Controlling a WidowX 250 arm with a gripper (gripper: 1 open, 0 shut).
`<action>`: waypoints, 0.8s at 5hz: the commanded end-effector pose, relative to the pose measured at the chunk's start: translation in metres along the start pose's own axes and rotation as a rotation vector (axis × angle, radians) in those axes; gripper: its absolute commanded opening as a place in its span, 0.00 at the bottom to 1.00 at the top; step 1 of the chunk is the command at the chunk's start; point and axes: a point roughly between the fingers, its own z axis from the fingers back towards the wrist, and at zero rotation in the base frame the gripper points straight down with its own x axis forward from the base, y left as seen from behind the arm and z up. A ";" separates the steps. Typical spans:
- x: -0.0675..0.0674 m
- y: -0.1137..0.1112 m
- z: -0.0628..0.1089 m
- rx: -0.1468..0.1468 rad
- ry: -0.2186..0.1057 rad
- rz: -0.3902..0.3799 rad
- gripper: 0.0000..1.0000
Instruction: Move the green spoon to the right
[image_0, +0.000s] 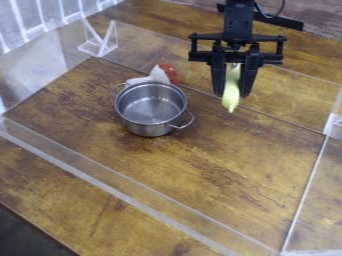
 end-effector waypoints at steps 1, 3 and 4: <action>-0.009 0.012 0.057 -0.077 -0.115 0.040 0.00; -0.019 0.004 0.050 -0.065 -0.103 0.024 0.00; -0.029 0.019 0.032 -0.063 -0.088 -0.030 0.00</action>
